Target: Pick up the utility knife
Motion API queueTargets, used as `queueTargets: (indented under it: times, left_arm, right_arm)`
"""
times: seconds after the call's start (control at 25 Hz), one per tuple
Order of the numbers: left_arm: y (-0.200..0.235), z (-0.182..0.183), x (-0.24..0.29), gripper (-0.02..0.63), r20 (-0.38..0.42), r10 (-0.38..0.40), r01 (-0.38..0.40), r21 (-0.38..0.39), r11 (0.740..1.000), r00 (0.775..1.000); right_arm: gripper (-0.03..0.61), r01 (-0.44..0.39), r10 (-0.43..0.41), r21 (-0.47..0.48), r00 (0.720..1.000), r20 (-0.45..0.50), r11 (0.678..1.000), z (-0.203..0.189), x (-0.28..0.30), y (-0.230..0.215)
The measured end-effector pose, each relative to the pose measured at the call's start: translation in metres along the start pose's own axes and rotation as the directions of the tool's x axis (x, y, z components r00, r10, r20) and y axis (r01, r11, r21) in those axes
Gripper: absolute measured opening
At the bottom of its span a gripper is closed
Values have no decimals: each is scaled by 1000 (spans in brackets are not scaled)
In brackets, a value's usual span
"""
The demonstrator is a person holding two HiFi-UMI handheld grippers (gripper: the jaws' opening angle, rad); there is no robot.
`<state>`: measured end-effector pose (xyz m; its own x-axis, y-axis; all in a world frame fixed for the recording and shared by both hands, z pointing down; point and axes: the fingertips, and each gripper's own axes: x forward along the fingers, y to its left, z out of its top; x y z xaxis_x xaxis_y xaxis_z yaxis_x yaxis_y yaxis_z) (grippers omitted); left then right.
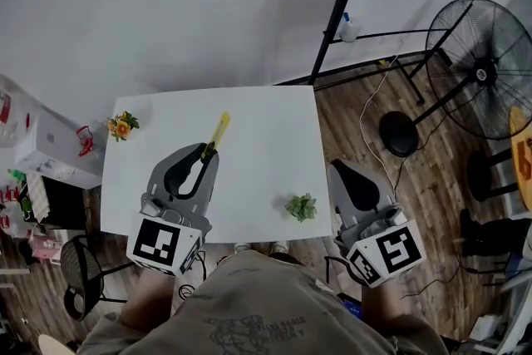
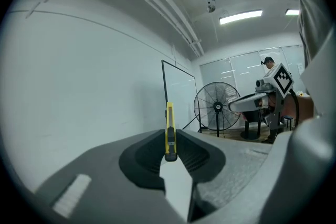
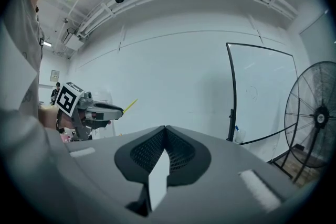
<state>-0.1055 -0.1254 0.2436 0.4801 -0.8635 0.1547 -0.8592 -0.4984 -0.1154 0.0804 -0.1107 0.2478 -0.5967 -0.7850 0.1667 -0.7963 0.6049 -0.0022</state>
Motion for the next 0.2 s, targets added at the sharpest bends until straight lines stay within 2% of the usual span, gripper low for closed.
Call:
queueTargets:
  times: [0.2]
  left_arm:
    - [0,1,-2,64,-3,-5,5,9,1000,1000]
  right_arm:
    - [26,-7,7,-7,1000,7,1000,4,0,3]
